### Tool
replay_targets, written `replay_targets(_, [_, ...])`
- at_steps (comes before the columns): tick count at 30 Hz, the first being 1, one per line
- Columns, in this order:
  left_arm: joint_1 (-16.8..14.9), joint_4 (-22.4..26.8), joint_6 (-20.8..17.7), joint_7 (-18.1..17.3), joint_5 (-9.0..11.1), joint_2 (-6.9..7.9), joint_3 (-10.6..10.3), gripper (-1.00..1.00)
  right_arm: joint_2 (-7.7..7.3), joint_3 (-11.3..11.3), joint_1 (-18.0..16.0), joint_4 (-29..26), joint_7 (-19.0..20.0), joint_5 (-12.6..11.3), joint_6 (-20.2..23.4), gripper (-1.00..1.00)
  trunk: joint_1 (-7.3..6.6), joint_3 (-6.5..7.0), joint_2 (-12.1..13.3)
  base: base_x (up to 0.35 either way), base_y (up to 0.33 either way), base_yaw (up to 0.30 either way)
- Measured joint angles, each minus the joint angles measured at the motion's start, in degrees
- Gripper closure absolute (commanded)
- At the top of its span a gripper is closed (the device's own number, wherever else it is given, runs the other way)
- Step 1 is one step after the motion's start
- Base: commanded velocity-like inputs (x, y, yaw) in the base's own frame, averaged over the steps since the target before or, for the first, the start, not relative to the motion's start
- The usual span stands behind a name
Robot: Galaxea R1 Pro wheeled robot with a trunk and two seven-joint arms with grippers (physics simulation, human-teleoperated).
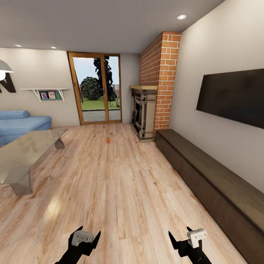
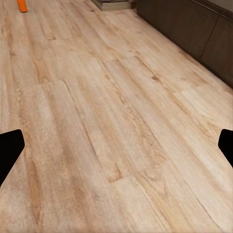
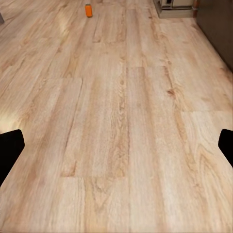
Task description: Put the three can of soda from the living room inside the tash can in the kitchen.
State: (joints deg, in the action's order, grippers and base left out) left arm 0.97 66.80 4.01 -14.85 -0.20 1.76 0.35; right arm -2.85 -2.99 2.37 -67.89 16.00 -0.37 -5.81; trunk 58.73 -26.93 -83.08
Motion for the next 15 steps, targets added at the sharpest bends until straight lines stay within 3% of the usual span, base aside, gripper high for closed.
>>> replay_targets(10, [0.0, -0.02, -0.03, 0.0, -0.06, 0.0, -0.08, -1.0, 0.12, 0.0, 0.0, 1.46, 0.0, 0.02, -0.16, -1.0, 0.0, 0.0, 0.0, -0.003, 0.0, 0.0])
replay_targets(15, [0.0, -0.01, -0.05, -0.06, -0.06, -0.02, -0.09, -1.0, 0.12, 0.0, 0.0, 1.72, 0.0, 0.06, -0.16, -1.0, 0.0, 0.0, 0.0, -0.189, 0.0, 0.0])
